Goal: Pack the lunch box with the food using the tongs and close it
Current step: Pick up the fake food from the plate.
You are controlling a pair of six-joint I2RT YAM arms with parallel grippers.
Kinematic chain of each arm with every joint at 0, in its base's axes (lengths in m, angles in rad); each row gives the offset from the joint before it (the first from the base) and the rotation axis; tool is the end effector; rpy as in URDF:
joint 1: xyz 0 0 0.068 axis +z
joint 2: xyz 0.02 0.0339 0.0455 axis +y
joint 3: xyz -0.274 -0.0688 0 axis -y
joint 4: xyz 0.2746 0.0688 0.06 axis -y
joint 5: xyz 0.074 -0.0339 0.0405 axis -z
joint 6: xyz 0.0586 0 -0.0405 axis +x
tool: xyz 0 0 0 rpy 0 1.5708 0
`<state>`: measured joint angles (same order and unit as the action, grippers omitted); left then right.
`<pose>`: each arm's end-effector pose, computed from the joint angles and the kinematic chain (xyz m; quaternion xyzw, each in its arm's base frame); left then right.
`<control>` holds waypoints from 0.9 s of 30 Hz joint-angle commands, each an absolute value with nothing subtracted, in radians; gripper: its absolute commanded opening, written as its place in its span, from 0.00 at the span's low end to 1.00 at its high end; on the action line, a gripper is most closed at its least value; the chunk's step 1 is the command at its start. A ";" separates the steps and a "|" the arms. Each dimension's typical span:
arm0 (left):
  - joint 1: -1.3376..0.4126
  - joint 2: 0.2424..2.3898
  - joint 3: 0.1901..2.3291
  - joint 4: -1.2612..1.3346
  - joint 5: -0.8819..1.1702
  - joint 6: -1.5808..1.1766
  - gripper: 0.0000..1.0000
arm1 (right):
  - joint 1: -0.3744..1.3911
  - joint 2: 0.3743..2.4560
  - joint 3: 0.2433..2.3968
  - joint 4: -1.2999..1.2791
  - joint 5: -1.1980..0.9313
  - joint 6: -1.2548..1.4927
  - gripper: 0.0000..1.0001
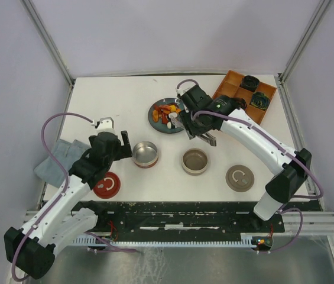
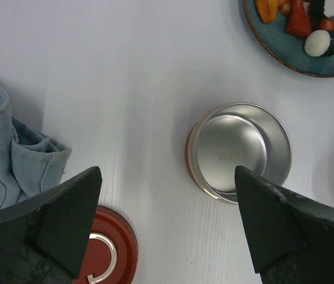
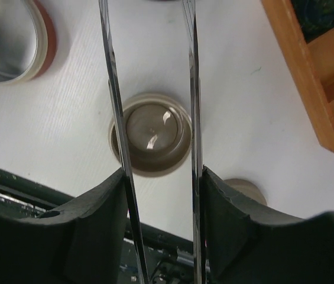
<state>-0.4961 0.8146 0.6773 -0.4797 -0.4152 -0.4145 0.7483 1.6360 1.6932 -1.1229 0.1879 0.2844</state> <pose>0.2015 -0.0822 0.2608 -0.0591 0.8725 -0.0331 0.4839 0.2802 0.2452 0.3474 -0.1988 0.9436 0.0438 0.2612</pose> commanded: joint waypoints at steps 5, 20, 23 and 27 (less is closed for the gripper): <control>-0.314 0.842 0.715 -0.451 -0.215 -0.420 0.99 | 0.707 1.849 1.988 -1.068 0.298 0.257 0.57; -0.312 0.771 0.673 -0.490 -0.327 -0.468 0.99 | 0.639 2.001 2.034 -1.181 0.293 0.373 0.56; -0.313 0.769 0.673 -0.494 -0.326 -0.469 0.99 | 0.638 2.025 2.039 -1.175 0.285 0.385 0.56; -0.313 0.765 0.673 -0.493 -0.315 -0.470 0.99 | 0.639 2.061 2.056 -1.178 0.305 0.393 0.56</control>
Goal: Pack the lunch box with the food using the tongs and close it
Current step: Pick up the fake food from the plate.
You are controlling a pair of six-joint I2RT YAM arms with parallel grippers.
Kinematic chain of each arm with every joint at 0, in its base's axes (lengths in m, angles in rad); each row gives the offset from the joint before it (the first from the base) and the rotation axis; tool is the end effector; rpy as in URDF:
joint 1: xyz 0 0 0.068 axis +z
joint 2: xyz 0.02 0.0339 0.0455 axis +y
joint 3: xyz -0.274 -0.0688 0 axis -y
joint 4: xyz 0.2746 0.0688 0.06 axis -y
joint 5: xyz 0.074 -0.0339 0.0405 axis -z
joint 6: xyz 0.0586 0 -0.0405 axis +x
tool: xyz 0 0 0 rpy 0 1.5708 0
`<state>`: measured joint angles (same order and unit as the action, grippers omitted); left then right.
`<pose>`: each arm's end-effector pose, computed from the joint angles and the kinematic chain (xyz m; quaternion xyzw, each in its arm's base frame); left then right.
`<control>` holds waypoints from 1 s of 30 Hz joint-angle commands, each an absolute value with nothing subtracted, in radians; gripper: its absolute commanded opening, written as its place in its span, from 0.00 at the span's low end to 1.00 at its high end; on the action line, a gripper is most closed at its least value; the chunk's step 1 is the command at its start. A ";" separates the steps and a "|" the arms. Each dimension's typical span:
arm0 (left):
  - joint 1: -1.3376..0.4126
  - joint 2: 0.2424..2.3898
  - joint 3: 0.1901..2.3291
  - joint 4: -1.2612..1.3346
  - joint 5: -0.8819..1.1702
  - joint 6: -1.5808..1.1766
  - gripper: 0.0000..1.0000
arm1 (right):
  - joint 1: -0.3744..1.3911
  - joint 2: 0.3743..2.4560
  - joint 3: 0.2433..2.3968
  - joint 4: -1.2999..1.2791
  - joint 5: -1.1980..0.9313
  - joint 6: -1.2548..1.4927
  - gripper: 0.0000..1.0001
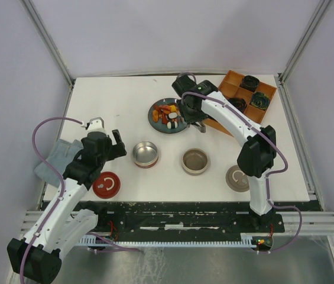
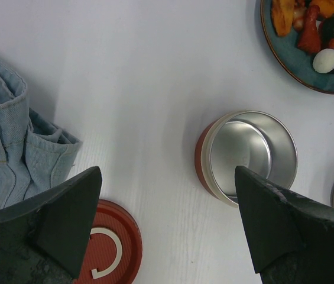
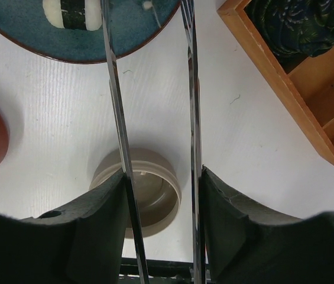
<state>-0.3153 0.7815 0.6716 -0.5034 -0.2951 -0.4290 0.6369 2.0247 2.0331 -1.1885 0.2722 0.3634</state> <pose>0.2063 -0.0493 0.2611 -0.1175 0.8727 -0.0441 0.4719 0.3823 0.2632 0.3014 -0.1064 0.9664 -0.0246 0.2326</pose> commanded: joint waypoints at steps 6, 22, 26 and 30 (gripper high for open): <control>-0.313 0.767 0.671 -0.486 -0.303 -0.469 0.99 | 0.637 2.117 2.093 -1.173 0.312 0.398 0.55; -0.314 0.931 0.667 -0.434 -0.029 -0.405 0.99 | 0.610 2.155 2.088 -1.117 0.300 0.395 0.53; -0.317 0.998 0.683 -0.454 -0.009 -0.402 0.96 | 0.606 2.160 2.085 -1.105 0.274 0.390 0.53; -0.318 1.042 0.715 -0.533 -0.092 -0.423 0.91 | 0.602 2.175 2.092 -1.102 0.248 0.391 0.53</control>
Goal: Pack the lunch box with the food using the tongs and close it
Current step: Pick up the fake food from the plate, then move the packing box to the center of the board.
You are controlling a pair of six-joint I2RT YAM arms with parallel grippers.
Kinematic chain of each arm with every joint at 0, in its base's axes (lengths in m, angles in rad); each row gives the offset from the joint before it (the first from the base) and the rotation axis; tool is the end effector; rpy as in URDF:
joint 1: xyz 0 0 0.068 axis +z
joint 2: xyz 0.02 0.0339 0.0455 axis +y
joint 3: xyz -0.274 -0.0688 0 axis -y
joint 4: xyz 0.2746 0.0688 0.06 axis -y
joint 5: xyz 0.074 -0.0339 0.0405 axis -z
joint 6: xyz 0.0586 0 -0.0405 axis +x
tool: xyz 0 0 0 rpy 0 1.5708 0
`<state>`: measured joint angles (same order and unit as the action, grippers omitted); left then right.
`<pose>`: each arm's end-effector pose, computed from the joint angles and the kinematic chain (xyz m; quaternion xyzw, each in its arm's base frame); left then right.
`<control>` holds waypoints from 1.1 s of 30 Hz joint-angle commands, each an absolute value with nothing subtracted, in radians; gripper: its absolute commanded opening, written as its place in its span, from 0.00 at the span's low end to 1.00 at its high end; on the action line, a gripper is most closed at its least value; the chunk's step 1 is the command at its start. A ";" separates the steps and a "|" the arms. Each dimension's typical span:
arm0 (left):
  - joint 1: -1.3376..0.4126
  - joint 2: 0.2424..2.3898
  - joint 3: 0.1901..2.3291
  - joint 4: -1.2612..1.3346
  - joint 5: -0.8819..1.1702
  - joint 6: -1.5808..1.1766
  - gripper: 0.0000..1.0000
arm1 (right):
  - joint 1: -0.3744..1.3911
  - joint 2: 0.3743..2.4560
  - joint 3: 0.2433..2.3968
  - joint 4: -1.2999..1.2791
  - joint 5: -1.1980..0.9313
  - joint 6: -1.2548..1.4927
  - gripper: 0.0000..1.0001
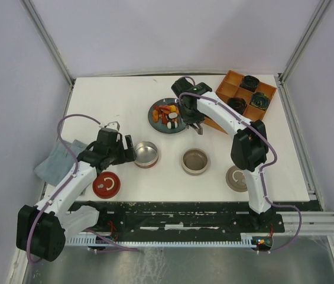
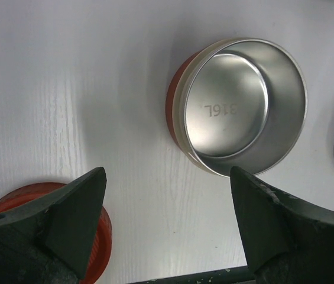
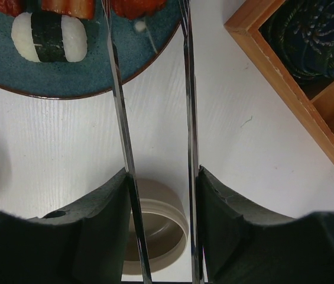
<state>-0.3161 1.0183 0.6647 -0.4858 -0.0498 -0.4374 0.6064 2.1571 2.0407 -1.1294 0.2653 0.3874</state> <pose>0.2320 -0.0728 0.2093 -0.0655 0.9313 -0.1099 0.3410 0.4139 0.2683 0.2457 -0.0856 0.9746 -0.0383 0.2032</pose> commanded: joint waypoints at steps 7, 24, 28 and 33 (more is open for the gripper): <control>-0.319 1.085 0.720 -0.574 -0.110 -0.476 0.89 | 0.601 2.164 2.083 -1.096 0.252 0.402 0.51; -0.331 1.246 0.773 -0.468 -0.092 -0.554 0.88 | 0.601 2.146 2.029 -1.065 0.240 0.414 0.41; -0.342 1.287 0.788 -0.501 -0.096 -0.538 0.84 | 0.601 2.122 2.022 -1.064 0.230 0.418 0.36; -0.362 1.307 0.825 -0.604 -0.135 -0.528 0.78 | 0.600 2.060 1.983 -1.046 0.219 0.429 0.35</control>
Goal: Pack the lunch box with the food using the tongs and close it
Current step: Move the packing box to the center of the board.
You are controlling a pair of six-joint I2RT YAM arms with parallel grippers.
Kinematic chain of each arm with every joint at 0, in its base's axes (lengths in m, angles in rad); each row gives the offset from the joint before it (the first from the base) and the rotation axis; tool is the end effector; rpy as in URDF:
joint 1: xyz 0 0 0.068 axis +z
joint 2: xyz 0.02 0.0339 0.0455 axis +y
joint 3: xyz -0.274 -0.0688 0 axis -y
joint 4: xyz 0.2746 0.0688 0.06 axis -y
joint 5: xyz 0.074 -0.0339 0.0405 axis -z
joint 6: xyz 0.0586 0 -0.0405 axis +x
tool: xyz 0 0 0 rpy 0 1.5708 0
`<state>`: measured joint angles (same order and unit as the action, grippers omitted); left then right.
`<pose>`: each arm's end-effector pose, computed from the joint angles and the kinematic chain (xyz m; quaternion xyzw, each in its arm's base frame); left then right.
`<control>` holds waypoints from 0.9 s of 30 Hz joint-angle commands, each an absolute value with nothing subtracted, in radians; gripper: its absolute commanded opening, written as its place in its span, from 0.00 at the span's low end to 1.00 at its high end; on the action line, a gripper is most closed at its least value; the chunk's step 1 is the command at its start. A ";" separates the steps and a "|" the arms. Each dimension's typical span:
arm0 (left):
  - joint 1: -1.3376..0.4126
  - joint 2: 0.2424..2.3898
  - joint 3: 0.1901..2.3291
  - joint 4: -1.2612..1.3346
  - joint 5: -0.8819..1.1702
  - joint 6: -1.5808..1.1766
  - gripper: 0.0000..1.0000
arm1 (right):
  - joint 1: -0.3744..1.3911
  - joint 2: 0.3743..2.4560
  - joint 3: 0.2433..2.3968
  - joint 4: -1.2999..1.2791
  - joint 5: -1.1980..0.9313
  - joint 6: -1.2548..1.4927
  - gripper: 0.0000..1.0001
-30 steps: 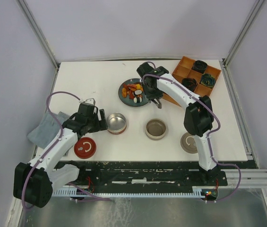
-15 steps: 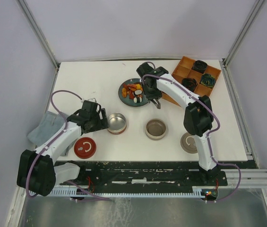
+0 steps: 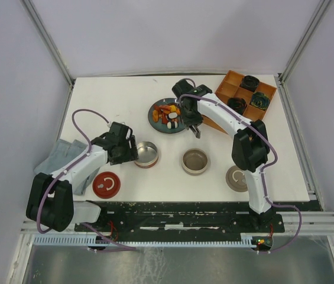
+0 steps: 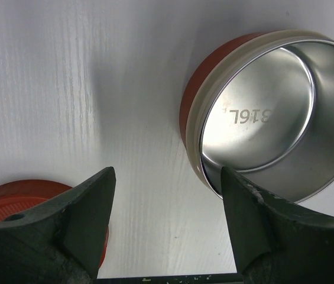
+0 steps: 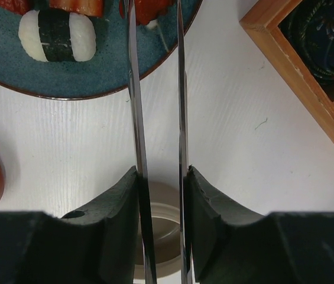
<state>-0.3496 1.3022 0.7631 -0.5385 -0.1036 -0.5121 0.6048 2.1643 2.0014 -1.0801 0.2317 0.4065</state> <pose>0.2617 -0.0890 0.1717 -0.0912 0.9642 -0.0562 0.2425 0.4158 0.2710 0.2313 -0.0782 0.9770 -0.0213 0.1970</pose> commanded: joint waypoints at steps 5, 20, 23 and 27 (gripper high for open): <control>-0.382 1.332 0.845 -0.695 -0.140 -0.503 0.74 | 0.601 1.985 1.938 -1.028 0.201 0.439 0.35; -0.456 1.299 0.952 -0.813 -0.190 -0.531 0.73 | 0.603 1.871 1.880 -1.020 0.125 0.449 0.35; -0.457 1.251 0.973 -0.817 -0.204 -0.531 0.77 | 0.610 1.848 1.864 -1.019 0.097 0.445 0.35; -0.453 1.152 0.953 -0.801 -0.284 -0.534 0.86 | 0.638 1.808 1.844 -1.017 0.044 0.421 0.35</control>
